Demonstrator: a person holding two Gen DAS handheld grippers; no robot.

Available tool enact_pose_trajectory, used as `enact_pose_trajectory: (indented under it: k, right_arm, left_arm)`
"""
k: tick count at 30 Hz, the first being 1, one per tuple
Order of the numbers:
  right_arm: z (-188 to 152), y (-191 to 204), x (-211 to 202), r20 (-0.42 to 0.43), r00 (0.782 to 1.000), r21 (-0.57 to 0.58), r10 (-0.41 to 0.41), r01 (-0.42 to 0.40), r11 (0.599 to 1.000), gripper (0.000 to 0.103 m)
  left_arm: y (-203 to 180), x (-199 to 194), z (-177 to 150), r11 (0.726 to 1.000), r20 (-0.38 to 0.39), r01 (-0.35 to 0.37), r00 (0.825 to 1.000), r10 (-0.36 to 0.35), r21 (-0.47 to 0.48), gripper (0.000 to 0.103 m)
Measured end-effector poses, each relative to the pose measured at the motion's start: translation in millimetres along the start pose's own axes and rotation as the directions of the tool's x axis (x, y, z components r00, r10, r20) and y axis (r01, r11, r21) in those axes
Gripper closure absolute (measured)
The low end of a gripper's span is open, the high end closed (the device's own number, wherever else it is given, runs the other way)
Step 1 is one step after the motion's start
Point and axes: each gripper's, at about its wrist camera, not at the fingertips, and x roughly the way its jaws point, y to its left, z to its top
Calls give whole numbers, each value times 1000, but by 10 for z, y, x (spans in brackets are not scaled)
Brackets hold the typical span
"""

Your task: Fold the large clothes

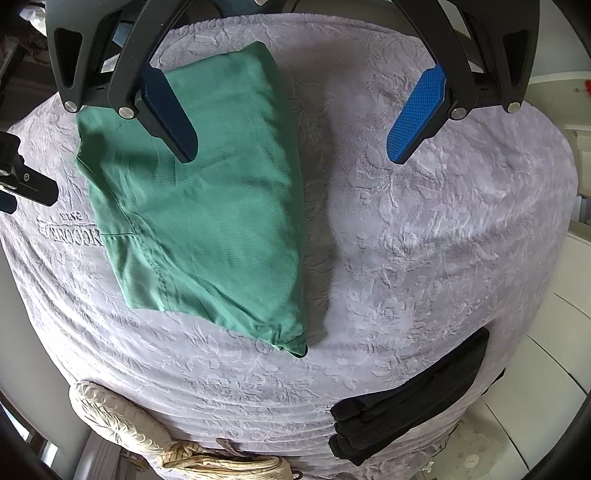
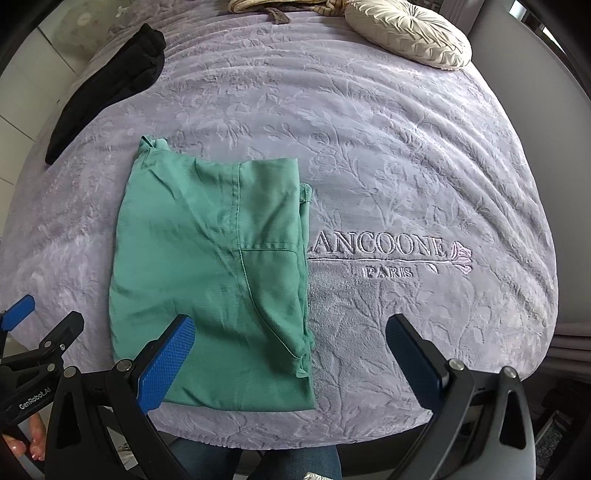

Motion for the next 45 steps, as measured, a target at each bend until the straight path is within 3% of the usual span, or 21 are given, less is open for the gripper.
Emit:
enact_pose_trajectory:
  k: [45]
  right_arm:
    - [20, -28, 13, -6, 1000, -3, 0, 0, 1000, 0]
  left_arm:
    - [20, 16, 4, 1000, -3, 3, 1000, -3, 7, 0]
